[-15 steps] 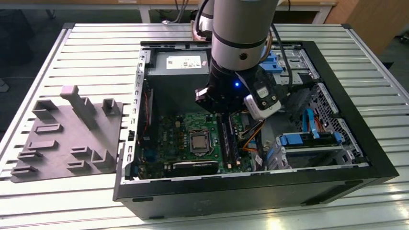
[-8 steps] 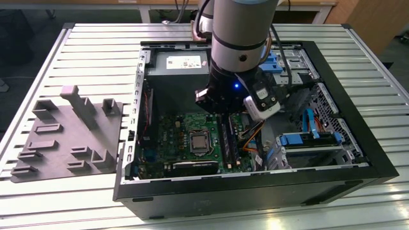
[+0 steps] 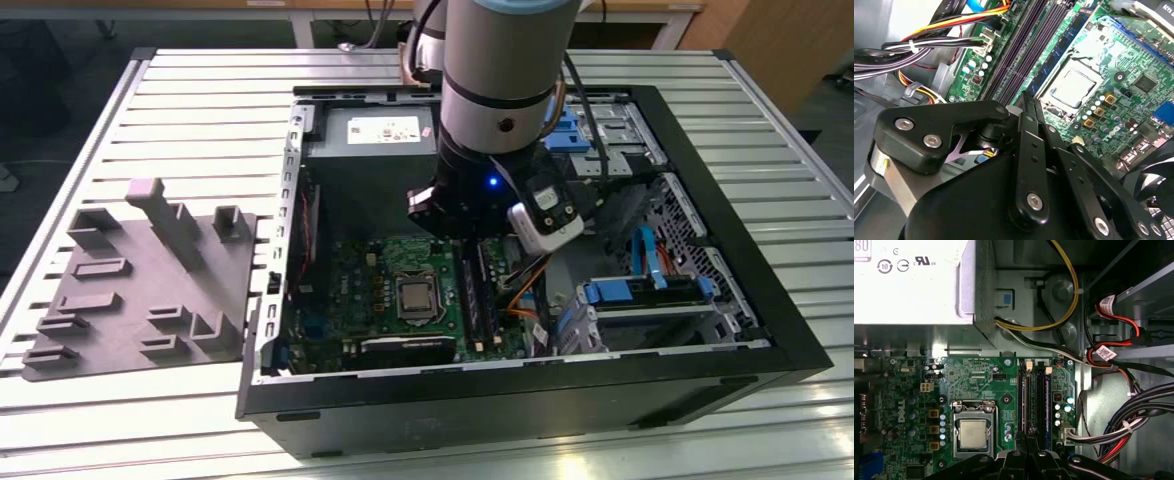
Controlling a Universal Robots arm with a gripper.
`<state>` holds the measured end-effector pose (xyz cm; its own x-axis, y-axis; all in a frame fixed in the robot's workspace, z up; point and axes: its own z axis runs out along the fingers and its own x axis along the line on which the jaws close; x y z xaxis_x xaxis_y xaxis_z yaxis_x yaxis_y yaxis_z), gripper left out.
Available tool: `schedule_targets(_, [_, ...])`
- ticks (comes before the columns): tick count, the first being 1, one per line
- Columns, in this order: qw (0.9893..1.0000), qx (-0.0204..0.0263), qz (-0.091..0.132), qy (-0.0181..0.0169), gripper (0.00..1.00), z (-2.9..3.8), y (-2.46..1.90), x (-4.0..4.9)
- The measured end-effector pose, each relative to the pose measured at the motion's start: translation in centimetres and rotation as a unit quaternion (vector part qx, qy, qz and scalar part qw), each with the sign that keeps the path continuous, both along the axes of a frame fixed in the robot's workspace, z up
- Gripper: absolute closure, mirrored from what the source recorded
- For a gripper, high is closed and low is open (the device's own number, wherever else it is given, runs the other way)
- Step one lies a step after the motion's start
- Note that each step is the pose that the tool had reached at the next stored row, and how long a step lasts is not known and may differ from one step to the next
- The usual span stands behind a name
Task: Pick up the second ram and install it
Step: 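Insert the second ram into the second slot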
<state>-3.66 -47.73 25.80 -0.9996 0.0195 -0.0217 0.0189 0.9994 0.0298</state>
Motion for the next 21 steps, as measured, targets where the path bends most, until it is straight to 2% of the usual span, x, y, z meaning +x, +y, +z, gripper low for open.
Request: schedule_targets(21, [1.0000, 0.0000, -0.004, 0.0000, 0.89, -0.63, 0.00, 0.04])
